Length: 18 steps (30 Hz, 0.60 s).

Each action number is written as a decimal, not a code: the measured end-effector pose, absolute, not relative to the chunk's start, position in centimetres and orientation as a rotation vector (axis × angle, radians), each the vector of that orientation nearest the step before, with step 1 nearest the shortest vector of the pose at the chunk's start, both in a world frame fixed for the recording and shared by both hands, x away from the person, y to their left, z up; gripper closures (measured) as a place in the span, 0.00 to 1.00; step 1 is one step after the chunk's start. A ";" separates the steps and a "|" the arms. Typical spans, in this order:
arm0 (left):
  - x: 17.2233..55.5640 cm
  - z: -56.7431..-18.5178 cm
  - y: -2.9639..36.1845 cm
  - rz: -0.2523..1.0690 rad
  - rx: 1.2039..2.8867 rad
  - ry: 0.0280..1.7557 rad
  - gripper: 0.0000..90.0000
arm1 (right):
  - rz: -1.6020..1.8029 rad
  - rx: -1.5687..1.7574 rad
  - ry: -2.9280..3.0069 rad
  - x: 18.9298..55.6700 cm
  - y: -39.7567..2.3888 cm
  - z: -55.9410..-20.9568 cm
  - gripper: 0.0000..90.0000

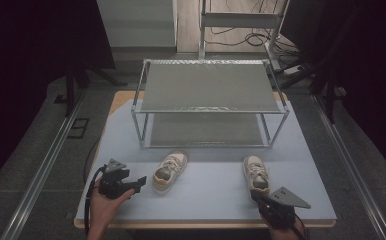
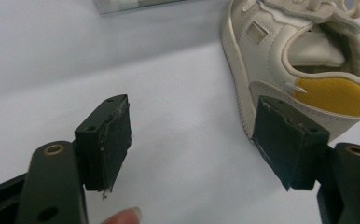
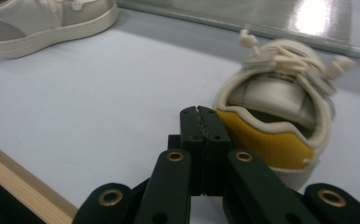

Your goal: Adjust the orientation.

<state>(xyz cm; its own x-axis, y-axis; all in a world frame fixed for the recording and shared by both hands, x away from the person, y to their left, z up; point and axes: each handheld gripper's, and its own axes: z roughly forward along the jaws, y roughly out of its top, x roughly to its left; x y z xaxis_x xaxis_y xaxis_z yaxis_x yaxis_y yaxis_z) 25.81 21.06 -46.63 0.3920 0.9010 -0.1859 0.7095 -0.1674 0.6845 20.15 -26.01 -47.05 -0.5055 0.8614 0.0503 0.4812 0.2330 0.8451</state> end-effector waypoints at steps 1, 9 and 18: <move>25.8 -46.6 21.0 0.342 1.939 1.379 0.31 | 1.191 1.238 2.082 20.1 -26.3 -47.0 1.00; 25.8 -46.6 21.1 0.343 1.941 1.378 0.31 | 1.202 1.319 2.022 20.2 -29.5 -47.1 1.00; 25.8 -46.6 21.0 0.342 1.940 1.378 0.31 | 1.219 1.380 2.001 21.0 -31.3 -47.6 1.00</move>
